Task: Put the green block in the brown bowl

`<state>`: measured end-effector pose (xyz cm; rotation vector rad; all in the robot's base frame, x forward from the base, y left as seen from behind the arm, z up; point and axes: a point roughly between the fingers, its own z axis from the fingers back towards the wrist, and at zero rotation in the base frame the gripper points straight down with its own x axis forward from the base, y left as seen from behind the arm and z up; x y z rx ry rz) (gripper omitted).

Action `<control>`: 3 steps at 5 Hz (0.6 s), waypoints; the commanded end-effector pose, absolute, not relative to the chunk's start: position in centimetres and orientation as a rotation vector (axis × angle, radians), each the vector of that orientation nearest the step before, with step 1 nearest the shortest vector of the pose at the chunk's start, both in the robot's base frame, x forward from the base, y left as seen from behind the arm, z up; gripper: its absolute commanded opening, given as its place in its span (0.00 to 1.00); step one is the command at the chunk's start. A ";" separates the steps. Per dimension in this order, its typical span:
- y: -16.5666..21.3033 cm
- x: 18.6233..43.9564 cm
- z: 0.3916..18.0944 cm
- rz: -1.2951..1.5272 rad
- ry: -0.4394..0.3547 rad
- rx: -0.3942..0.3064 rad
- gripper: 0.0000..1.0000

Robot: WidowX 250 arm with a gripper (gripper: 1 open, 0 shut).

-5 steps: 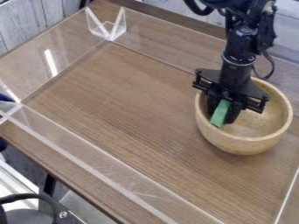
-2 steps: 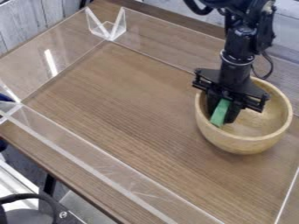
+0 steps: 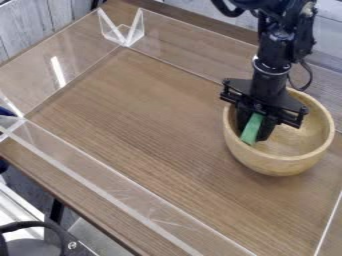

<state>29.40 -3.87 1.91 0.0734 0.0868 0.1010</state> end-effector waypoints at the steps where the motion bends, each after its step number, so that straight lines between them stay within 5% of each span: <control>1: -2.2 27.7 -0.2 0.151 0.200 0.087 0.00; 3: -1.9 28.1 -0.3 0.157 0.228 0.105 0.00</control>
